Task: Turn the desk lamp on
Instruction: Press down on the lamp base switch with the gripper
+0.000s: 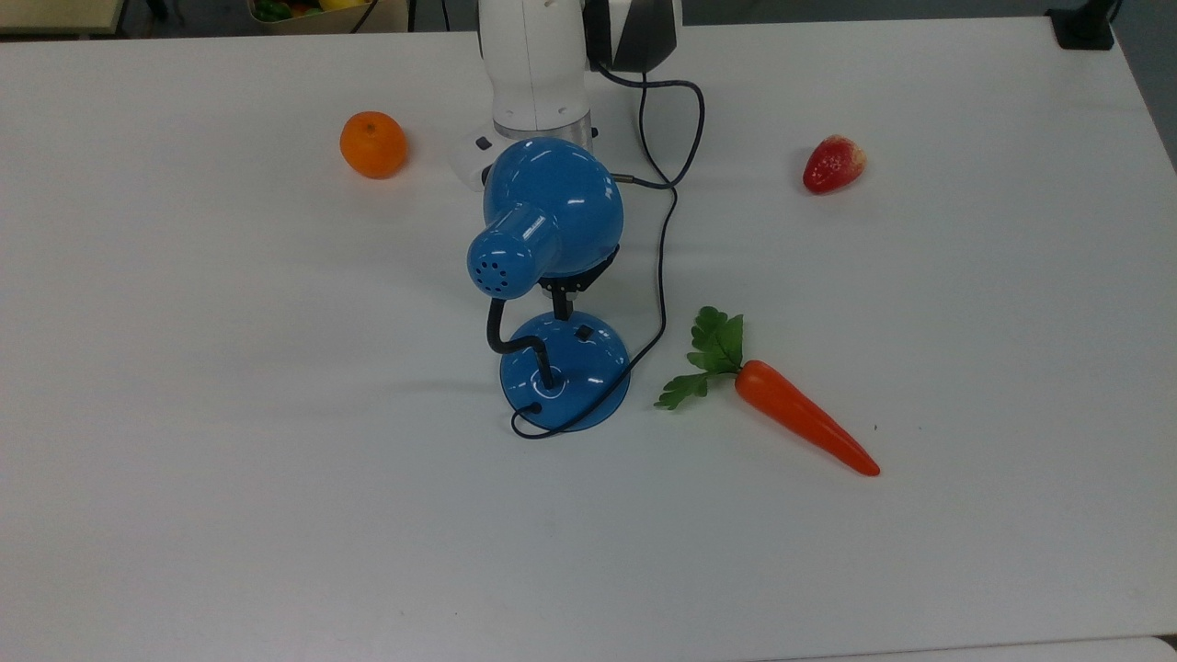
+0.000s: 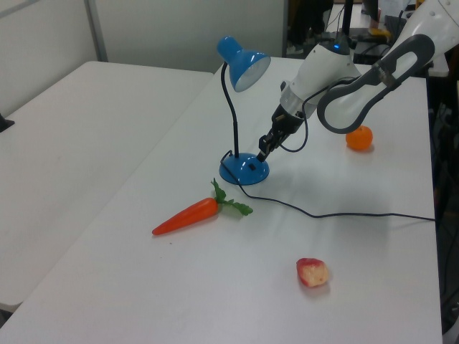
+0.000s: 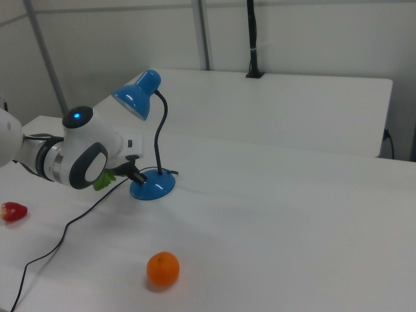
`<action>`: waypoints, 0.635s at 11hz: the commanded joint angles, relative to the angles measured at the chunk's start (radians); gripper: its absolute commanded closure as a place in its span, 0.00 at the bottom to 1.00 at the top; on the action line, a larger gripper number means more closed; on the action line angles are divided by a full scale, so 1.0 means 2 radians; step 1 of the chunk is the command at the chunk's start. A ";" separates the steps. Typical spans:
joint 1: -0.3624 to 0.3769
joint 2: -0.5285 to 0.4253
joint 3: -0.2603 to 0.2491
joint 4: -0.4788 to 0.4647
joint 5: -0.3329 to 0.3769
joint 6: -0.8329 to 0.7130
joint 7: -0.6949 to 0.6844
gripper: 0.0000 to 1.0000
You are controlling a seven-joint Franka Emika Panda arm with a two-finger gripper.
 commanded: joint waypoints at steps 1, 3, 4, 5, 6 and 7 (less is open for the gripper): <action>0.007 0.016 -0.006 0.022 0.001 0.008 0.011 1.00; 0.008 0.018 -0.006 0.025 0.002 0.008 0.011 1.00; 0.010 0.018 -0.006 0.026 0.002 0.008 0.012 1.00; 0.014 0.019 -0.006 0.026 0.002 0.008 0.020 1.00; 0.016 0.022 -0.006 0.026 0.002 0.009 0.022 1.00; 0.017 0.023 -0.006 0.027 0.002 0.009 0.024 1.00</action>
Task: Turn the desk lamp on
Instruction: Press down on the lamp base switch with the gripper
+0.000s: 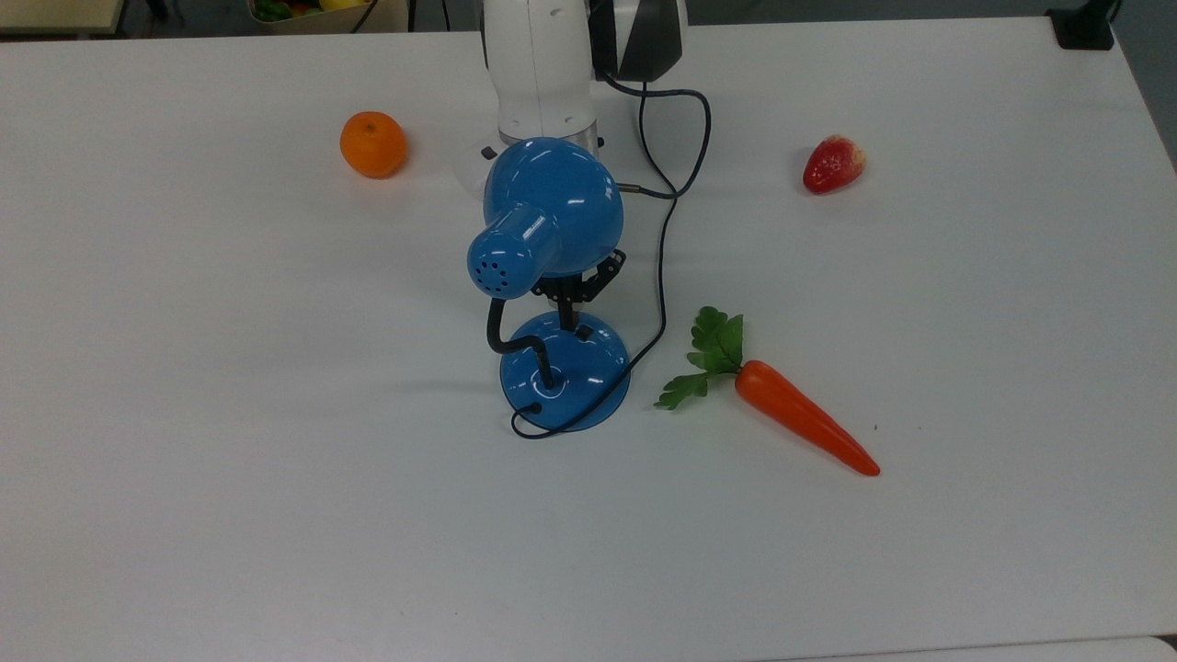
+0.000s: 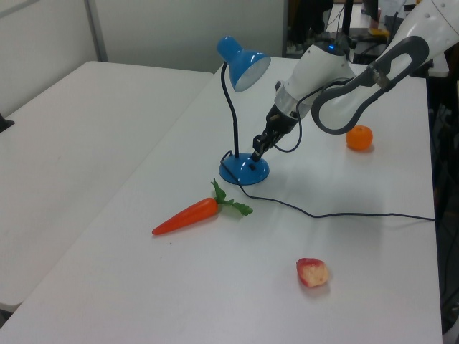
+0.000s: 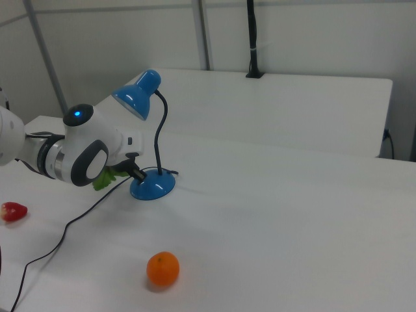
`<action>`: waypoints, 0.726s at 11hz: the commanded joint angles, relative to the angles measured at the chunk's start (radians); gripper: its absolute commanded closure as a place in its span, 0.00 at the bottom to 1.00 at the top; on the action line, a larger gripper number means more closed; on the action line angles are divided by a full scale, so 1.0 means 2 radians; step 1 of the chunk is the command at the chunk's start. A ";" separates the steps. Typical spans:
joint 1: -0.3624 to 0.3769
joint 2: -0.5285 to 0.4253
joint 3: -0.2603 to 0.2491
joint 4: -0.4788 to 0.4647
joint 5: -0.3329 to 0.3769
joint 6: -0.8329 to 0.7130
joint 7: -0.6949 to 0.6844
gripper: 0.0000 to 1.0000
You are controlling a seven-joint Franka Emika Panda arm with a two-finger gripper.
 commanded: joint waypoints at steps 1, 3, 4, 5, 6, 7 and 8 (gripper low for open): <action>0.017 0.010 -0.006 0.006 0.002 0.009 0.016 1.00; 0.018 0.015 -0.006 0.015 0.001 0.009 0.025 1.00; 0.017 0.020 -0.007 0.022 0.001 0.009 0.026 1.00; 0.018 0.027 -0.007 0.027 0.001 0.009 0.027 1.00; 0.018 0.029 -0.007 0.027 0.001 0.009 0.031 1.00; 0.018 0.029 -0.007 0.027 0.001 0.009 0.031 1.00; 0.018 0.030 -0.007 0.028 0.001 0.009 0.031 1.00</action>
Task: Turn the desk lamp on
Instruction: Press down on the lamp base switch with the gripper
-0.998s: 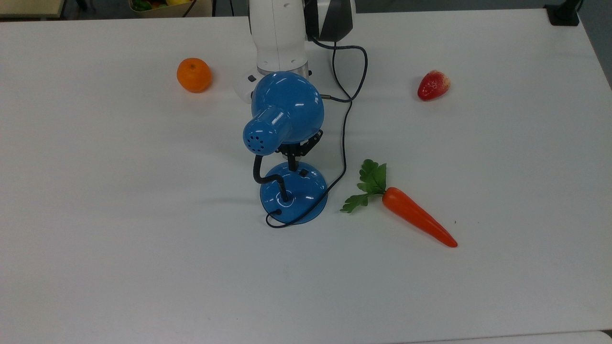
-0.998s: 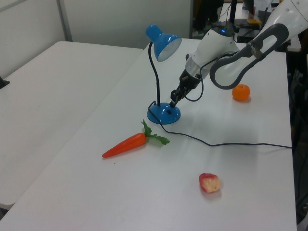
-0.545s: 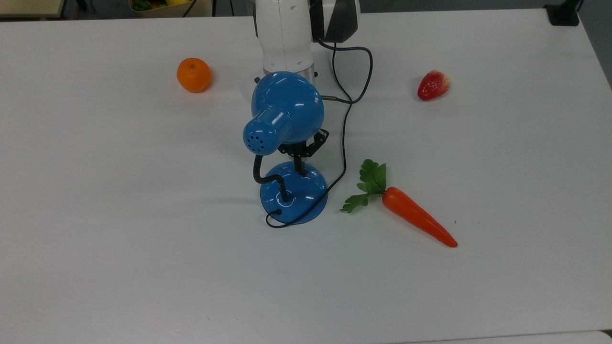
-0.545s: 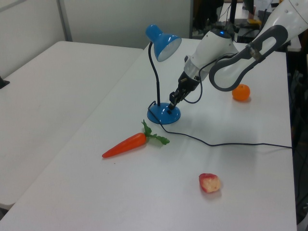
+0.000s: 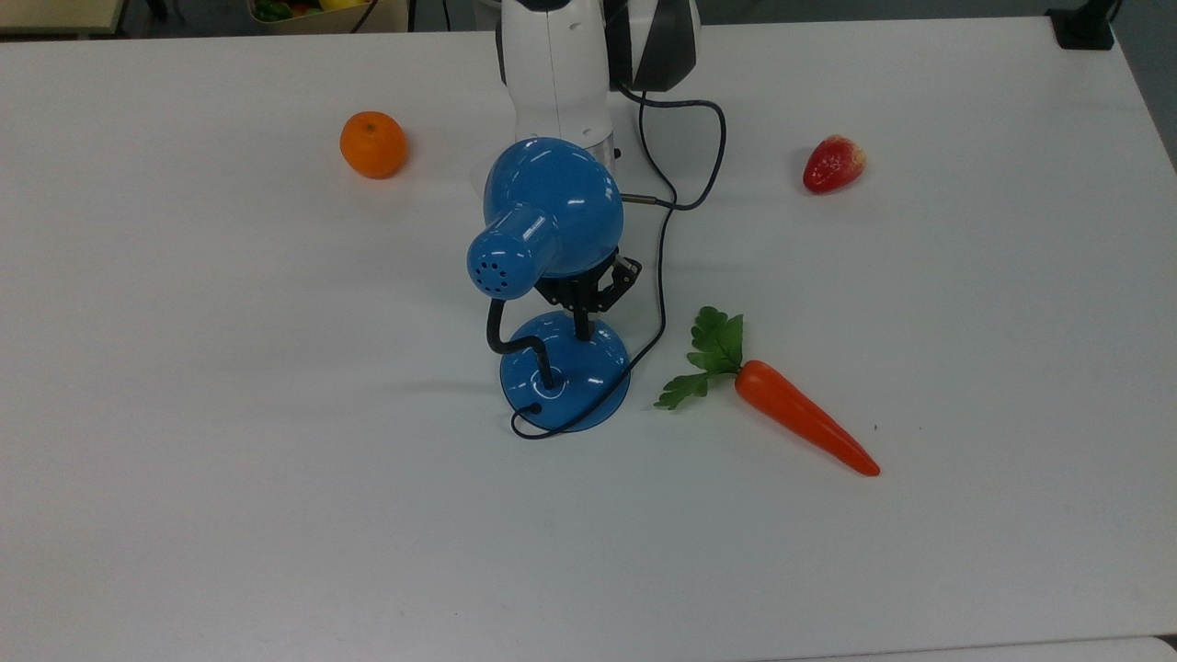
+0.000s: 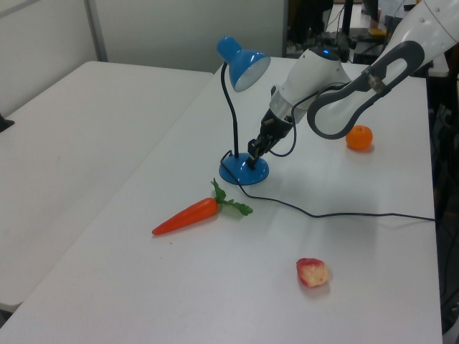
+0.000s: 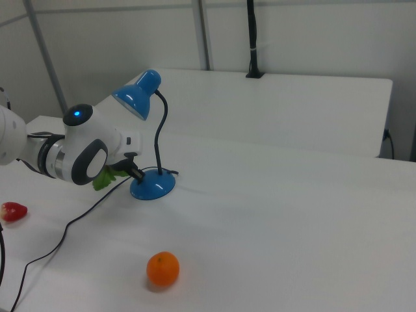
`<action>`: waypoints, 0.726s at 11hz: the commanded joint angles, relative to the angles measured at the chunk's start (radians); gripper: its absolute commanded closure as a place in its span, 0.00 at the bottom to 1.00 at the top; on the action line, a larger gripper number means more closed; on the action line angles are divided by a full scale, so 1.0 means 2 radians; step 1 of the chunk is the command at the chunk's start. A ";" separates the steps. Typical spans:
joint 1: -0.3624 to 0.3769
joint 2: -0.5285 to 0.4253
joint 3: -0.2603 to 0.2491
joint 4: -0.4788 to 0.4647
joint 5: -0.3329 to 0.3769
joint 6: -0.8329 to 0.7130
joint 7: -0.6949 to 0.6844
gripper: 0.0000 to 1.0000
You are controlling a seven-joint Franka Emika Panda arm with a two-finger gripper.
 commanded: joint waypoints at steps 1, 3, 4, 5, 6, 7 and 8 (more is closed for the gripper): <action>0.009 0.015 -0.007 0.012 0.001 0.009 0.011 1.00; 0.009 0.029 -0.008 0.021 0.001 0.009 0.011 1.00; 0.009 0.033 -0.008 0.024 0.000 0.009 0.011 1.00; 0.008 0.035 -0.008 0.027 0.000 0.009 0.011 1.00; 0.009 0.035 -0.014 0.029 0.000 0.009 0.011 1.00; 0.009 0.035 -0.015 0.029 0.000 0.009 0.011 1.00; 0.009 0.034 -0.015 0.029 -0.001 0.009 0.011 1.00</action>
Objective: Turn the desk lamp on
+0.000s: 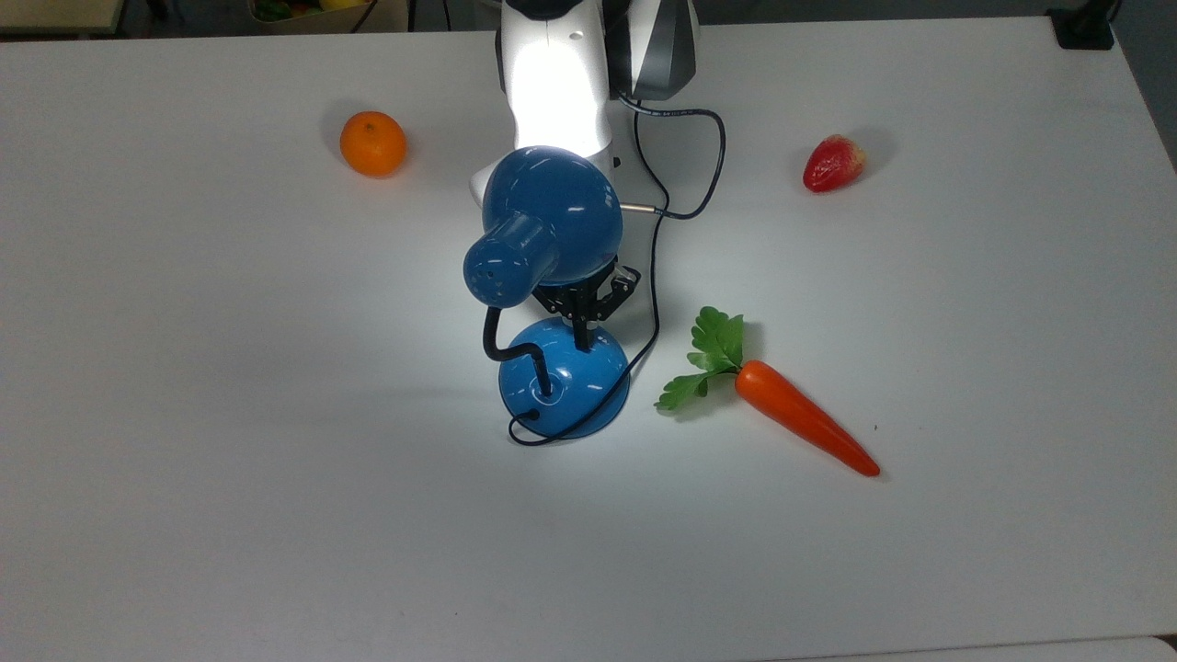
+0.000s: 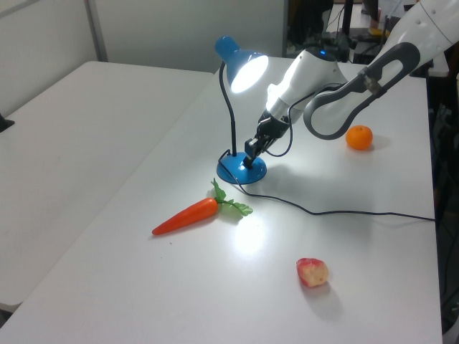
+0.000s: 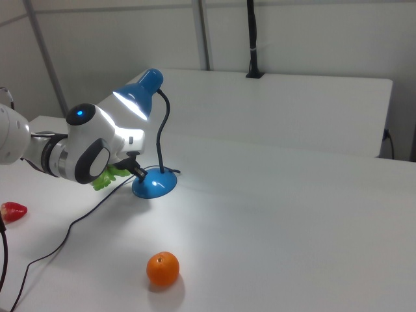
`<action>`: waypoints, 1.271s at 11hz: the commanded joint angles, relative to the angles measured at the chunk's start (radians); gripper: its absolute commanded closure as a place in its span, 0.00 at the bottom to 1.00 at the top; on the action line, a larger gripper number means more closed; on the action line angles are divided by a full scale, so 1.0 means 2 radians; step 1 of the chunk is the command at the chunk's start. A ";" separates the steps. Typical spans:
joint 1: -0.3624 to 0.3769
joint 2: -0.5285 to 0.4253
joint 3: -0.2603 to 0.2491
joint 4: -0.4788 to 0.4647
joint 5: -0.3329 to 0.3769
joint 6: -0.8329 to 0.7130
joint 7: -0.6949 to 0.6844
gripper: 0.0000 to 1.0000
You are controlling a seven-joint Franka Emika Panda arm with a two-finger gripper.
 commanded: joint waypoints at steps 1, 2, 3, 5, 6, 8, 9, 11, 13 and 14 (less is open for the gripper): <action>0.009 0.020 -0.012 0.012 -0.001 0.009 0.009 1.00; 0.010 0.016 -0.012 0.009 -0.001 0.008 0.009 1.00; 0.010 0.008 -0.012 0.003 -0.002 0.007 0.009 1.00; 0.011 -0.024 -0.012 -0.030 -0.003 0.005 0.009 1.00; 0.013 -0.040 -0.012 -0.045 -0.003 0.005 0.009 1.00; 0.012 -0.067 -0.012 -0.063 -0.003 0.001 0.008 1.00; 0.012 -0.081 -0.012 -0.075 -0.003 -0.003 0.008 0.99; 0.006 -0.115 -0.012 -0.076 -0.003 -0.069 0.004 0.98; -0.013 -0.164 -0.012 -0.073 -0.003 -0.171 -0.023 0.97; -0.024 -0.191 -0.012 -0.069 -0.003 -0.230 -0.041 0.97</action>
